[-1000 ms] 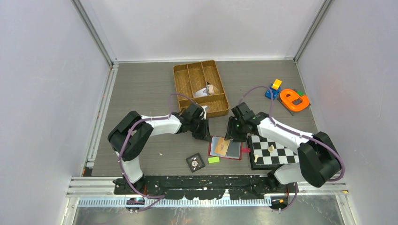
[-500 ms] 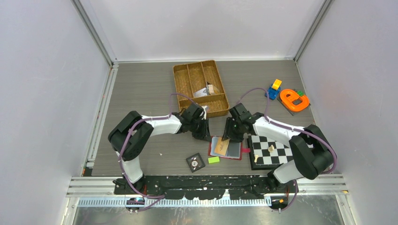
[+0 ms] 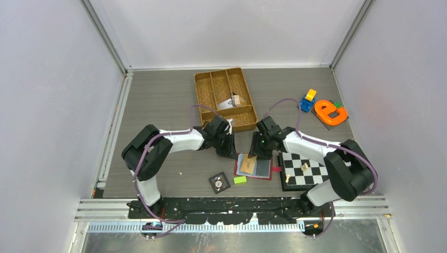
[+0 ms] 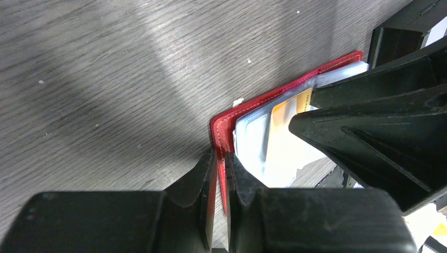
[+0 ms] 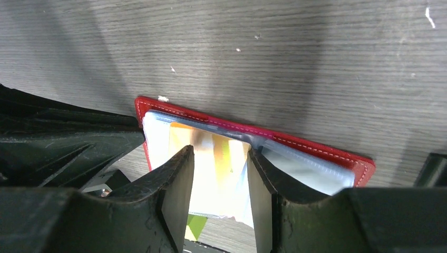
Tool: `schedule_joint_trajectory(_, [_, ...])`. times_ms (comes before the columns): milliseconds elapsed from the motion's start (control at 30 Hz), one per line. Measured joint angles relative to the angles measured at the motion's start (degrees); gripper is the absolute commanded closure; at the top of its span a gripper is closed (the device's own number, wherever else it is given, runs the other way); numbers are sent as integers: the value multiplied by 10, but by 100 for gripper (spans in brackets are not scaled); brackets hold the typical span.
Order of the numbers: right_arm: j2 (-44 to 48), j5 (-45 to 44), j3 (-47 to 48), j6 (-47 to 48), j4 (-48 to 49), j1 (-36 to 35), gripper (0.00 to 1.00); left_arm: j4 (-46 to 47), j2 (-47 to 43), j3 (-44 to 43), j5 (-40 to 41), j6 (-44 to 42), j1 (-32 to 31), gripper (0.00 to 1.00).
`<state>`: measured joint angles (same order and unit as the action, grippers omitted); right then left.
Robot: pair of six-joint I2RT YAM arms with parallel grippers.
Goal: Put the credit cards into the card holder
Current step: Insert the credit card into the card holder.
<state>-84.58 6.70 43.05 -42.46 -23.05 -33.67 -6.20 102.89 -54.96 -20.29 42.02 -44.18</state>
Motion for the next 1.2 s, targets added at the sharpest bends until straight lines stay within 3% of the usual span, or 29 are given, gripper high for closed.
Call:
schedule_joint_trajectory(433, [65, -48, -20, -14, -44, 0, 52, -1, -13, 0, 10, 1, -2, 79])
schedule_joint_trajectory(767, [101, -4, -90, -49, 35, 28, 53, -2, -16, -13, 12, 2, -24, 71])
schedule_joint_trajectory(1200, [100, 54, -146, -81, 164, 50, 57, -5, 15, -29, 13, 0, -26, 81])
